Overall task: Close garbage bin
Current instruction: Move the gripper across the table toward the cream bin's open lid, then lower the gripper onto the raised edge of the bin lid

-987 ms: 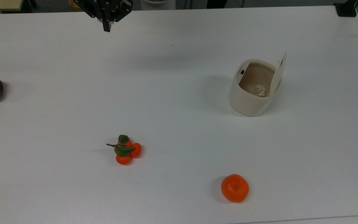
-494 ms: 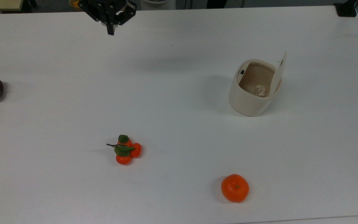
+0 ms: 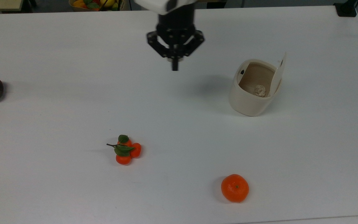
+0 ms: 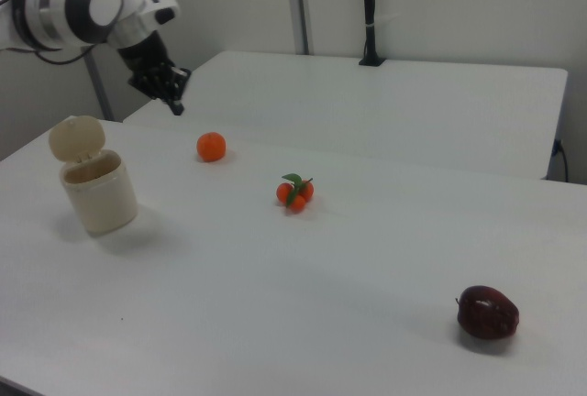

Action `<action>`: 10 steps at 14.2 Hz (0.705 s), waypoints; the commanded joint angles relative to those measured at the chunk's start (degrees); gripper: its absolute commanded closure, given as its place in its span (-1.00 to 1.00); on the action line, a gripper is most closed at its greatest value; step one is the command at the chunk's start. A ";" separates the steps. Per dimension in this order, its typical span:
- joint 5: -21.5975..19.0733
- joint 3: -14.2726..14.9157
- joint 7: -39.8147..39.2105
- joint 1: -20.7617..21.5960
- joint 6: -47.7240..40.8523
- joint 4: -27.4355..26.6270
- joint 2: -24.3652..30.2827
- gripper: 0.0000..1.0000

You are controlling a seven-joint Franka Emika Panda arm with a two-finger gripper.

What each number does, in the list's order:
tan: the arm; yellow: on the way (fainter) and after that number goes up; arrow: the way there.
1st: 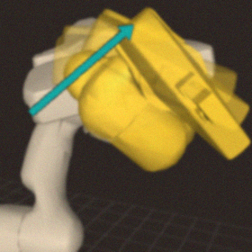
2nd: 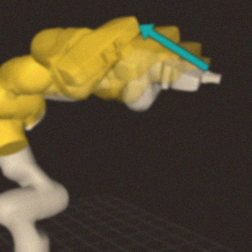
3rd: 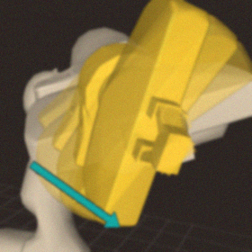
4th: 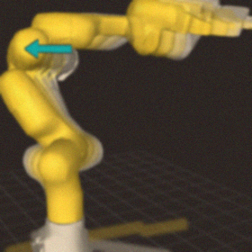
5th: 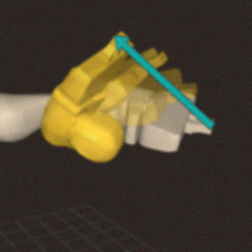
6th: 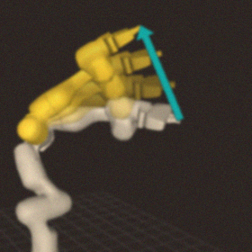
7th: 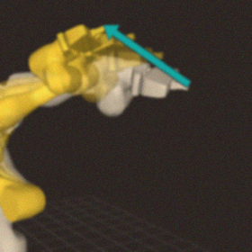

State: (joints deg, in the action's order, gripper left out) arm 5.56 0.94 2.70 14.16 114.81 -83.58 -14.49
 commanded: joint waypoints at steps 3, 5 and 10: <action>-1.16 0.64 0.38 9.91 11.91 -0.89 -1.68 1.00; -1.51 0.64 0.29 12.37 14.20 -0.89 -1.95 1.00; -1.95 0.64 0.20 17.56 19.13 -1.06 -3.09 1.00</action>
State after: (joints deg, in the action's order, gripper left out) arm 5.00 0.67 2.81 28.44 130.71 -83.62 -17.29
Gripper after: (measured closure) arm 0.991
